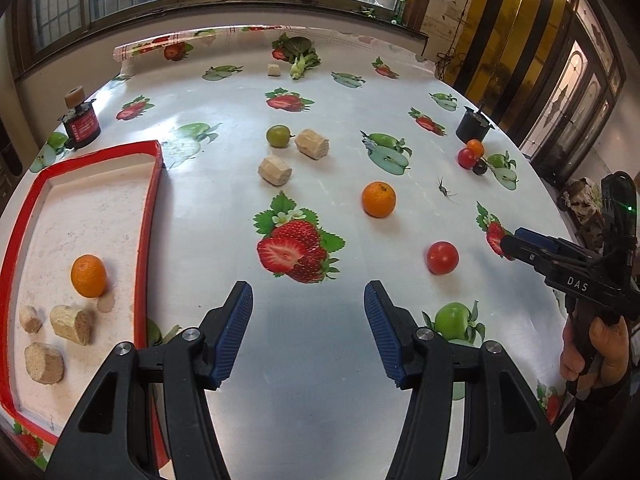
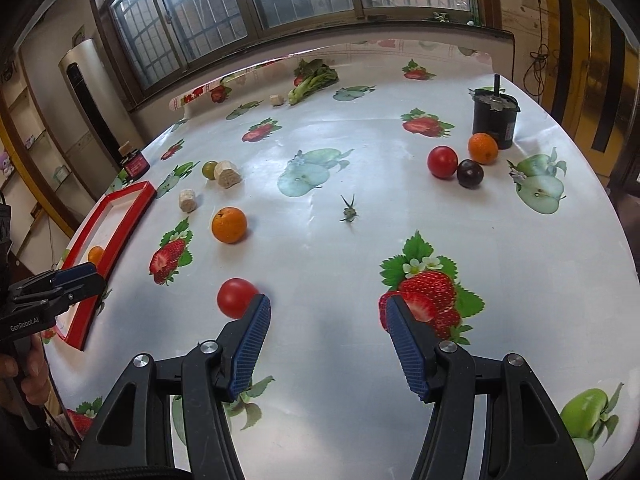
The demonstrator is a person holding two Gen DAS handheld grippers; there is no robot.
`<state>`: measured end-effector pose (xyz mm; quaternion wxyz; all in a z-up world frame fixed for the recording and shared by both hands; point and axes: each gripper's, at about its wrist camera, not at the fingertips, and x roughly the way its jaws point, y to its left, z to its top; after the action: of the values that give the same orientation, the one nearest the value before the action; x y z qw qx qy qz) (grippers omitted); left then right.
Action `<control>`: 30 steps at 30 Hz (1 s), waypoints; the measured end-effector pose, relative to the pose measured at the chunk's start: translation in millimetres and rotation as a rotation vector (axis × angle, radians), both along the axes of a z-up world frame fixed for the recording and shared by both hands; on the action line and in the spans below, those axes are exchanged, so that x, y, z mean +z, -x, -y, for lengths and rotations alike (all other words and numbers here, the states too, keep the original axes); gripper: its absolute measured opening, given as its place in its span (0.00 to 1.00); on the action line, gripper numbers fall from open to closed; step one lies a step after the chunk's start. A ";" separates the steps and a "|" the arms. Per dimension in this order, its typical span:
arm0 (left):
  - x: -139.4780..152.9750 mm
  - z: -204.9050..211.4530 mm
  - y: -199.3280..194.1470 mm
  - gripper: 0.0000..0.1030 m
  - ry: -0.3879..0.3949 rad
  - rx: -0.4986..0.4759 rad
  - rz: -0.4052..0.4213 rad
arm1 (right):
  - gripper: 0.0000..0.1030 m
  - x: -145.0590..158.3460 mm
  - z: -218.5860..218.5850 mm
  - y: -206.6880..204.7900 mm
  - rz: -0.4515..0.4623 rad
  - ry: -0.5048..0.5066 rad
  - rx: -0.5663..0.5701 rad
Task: Organize fruits
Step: 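Grasp an orange with the left tool while the right tool grasps the dark plum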
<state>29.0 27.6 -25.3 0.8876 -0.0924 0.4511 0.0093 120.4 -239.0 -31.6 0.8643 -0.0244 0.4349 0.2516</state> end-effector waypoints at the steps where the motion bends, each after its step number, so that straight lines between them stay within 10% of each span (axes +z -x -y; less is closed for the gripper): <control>1: -1.0 2.1 -2.0 0.55 0.003 -0.005 -0.004 | 0.60 -0.4 1.9 -1.4 0.001 0.002 -0.004; 30: -35.4 43.9 -108.3 0.55 0.073 -0.097 -0.065 | 0.57 -11.6 52.1 -138.1 0.035 0.068 -0.157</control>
<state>137.3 -16.3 -60.8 0.8679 -0.1023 0.4838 -0.0471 258.5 -291.1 -43.3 0.8875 -0.0241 0.4284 0.1679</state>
